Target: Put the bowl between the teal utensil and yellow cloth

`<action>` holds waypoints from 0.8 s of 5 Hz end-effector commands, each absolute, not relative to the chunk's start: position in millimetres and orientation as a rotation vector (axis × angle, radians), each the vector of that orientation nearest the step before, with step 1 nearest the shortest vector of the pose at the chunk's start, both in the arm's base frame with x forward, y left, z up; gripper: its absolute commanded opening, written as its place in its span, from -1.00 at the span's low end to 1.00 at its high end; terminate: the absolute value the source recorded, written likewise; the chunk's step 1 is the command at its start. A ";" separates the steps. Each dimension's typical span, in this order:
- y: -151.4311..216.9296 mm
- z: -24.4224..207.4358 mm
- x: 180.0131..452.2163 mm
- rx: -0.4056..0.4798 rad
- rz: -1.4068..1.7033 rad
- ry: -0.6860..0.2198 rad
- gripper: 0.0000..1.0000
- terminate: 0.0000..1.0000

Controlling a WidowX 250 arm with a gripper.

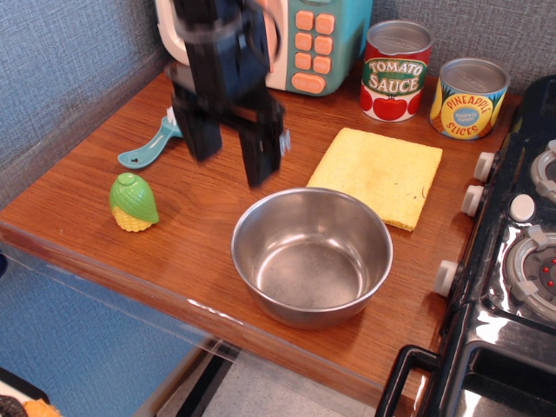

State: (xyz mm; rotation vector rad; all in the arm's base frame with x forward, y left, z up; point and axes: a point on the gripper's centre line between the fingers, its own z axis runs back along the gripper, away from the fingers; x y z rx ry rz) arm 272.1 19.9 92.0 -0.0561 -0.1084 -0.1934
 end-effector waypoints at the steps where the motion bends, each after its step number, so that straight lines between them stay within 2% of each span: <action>1: 0.7 65.6 271.3 -0.032 -0.191 -0.137 1.00 -1.00; 3: -2.3 34.7 273.1 -0.029 -0.103 -0.122 1.00 -1.00; 4: -1.5 31.0 273.5 -0.055 -0.111 -0.154 -1.00 -1.00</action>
